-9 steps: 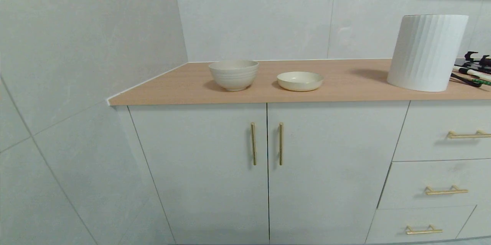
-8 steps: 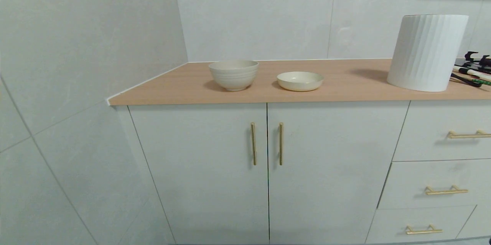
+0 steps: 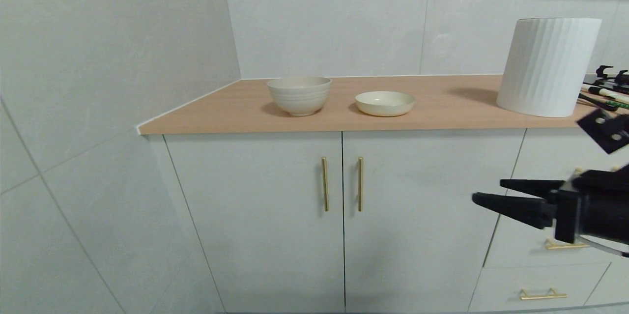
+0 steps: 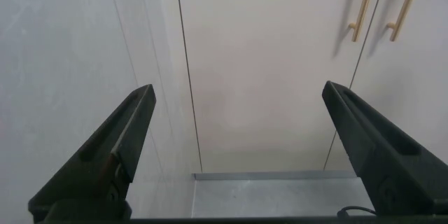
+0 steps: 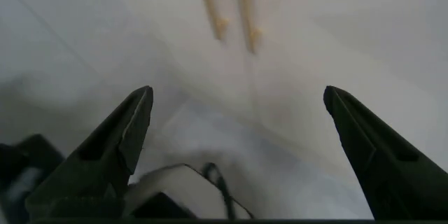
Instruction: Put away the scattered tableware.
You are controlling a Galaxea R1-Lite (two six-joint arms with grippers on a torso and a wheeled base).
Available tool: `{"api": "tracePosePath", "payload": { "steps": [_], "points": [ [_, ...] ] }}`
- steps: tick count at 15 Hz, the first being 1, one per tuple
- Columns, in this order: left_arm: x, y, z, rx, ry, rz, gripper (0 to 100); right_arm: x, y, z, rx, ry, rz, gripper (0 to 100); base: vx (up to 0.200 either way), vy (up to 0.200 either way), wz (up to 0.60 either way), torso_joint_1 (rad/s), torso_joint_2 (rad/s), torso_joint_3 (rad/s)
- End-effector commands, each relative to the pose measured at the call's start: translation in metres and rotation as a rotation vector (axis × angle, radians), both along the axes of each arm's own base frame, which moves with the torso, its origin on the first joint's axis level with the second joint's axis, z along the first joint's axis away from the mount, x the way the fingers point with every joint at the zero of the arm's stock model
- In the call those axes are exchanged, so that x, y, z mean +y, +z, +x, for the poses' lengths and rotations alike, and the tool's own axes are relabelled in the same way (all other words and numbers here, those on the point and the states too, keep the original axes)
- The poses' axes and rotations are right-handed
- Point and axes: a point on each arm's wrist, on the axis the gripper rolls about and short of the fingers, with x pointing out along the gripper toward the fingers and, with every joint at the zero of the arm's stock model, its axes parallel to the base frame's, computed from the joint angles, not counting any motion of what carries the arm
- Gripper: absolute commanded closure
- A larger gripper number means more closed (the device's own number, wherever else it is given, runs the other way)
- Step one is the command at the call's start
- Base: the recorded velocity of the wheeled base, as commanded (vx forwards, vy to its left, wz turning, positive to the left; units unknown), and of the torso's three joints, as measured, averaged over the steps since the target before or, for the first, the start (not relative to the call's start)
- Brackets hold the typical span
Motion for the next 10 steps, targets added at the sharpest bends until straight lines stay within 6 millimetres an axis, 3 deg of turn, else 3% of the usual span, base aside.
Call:
{"api": "tracePosePath", "payload": {
  "steps": [1, 6, 10],
  "points": [
    [0.0, 0.0, 0.0, 0.0, 0.0, 0.0, 0, 0.044, -0.019, 0.048, 0.107, 0.095, -0.006, 0, 0.0, 0.0, 0.0, 0.0, 0.0, 0.0],
    [0.0, 0.0, 0.0, 0.0, 0.0, 0.0, 0, 0.076, -0.04, 0.085, 0.203, 0.207, 0.013, 0, 0.0, 0.0, 0.0, 0.0, 0.0, 0.0],
    [0.0, 0.0, 0.0, 0.0, 0.0, 0.0, 0, 0.106, -0.058, 0.136, 0.256, 0.2, 0.051, 0, 0.0, 0.0, 0.0, 0.0, 0.0, 0.0]
  ]
}}
